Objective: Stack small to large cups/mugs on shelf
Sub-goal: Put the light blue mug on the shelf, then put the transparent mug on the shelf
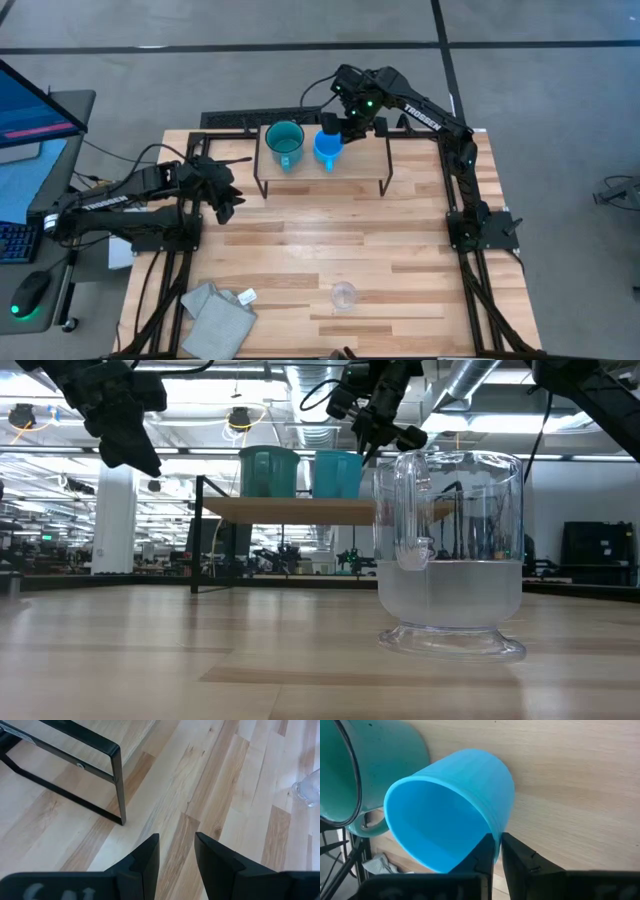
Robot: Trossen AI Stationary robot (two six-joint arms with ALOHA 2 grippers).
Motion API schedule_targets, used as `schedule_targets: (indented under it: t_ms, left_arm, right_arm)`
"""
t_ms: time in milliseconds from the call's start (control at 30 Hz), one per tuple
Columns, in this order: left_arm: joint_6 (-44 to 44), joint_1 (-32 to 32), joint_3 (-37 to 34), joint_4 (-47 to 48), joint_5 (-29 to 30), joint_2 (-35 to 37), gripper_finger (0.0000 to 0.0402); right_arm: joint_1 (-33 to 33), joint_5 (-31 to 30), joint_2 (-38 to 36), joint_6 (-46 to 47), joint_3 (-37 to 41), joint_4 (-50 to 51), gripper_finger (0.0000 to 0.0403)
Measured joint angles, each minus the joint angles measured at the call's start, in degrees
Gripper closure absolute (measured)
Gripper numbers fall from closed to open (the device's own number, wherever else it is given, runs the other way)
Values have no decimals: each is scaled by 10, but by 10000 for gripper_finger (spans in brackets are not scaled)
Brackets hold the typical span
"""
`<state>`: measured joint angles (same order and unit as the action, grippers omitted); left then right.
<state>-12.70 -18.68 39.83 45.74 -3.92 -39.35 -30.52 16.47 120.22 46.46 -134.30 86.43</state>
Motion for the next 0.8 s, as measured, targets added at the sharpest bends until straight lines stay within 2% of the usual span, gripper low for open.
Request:
schedule_targets:
  t_ms: [367, 800]
  left_arm:
    - [0, 0, 0, -1, 1, 0, 288]
    - [3, 0, 0, -2, 2, 0, 288]
  right_arm:
    - [0, 16, 0, -2, 0, -2, 339]
    - [0, 13, 0, -2, 0, -14, 220]
